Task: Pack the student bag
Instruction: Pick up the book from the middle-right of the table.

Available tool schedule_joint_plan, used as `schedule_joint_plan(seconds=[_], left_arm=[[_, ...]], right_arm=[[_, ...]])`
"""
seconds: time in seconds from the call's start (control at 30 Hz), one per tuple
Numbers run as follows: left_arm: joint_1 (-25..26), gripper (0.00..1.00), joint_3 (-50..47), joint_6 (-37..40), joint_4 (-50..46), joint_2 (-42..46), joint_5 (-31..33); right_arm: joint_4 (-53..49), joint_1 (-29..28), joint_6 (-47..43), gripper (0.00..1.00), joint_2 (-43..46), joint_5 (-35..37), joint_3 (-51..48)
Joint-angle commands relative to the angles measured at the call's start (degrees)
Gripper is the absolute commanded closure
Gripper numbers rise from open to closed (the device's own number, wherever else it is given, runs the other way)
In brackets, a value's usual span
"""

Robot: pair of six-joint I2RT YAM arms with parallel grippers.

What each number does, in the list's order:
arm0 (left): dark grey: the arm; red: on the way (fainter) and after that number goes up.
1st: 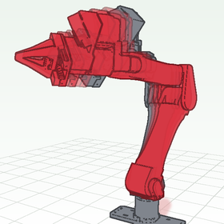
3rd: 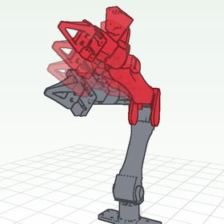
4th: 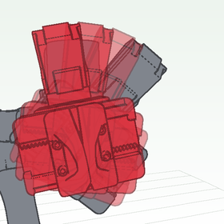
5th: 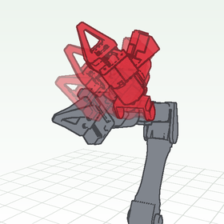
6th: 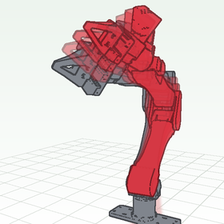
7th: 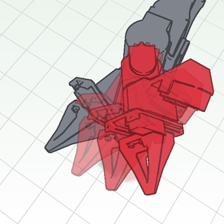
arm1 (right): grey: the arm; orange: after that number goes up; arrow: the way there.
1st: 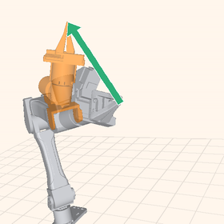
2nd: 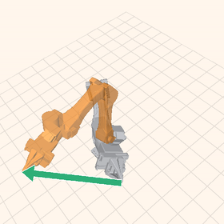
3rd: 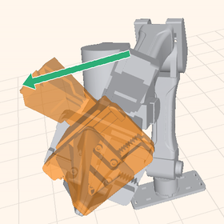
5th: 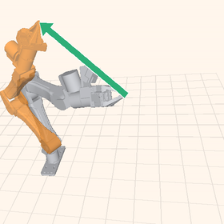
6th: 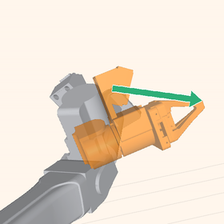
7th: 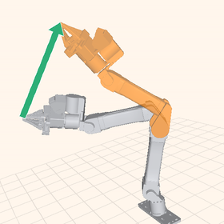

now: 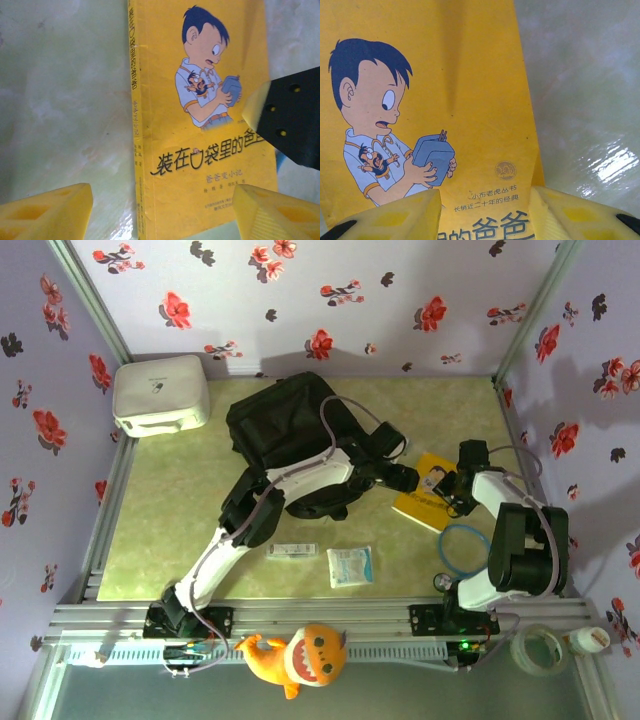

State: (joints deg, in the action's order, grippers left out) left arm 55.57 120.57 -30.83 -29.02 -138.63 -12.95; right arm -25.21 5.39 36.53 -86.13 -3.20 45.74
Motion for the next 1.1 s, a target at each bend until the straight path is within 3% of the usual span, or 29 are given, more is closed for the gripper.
schedule_joint_plan(seconds=[0.0,0.4,0.67,1.07], left_arm=[[0.0,0.28,5.8,-0.6,-7.5,-3.7,-1.7],[-0.5,0.33,14.8,-1.7,-14.9,-11.3,-3.8],[-0.5,0.41,16.4,-1.7,-14.6,-12.9,-7.7],[-2.0,0.43,16.4,-4.5,-12.2,-12.0,-11.8]], right_arm=[[-1.2,0.4,-1.4,0.49,-2.0,-2.5,1.0],[1.0,0.4,-0.5,0.51,-3.8,-6.9,0.4],[3.5,0.4,1.5,0.52,-4.1,-10.5,-0.9],[9.6,0.4,6.7,0.55,-5.4,-19.6,-3.8]])
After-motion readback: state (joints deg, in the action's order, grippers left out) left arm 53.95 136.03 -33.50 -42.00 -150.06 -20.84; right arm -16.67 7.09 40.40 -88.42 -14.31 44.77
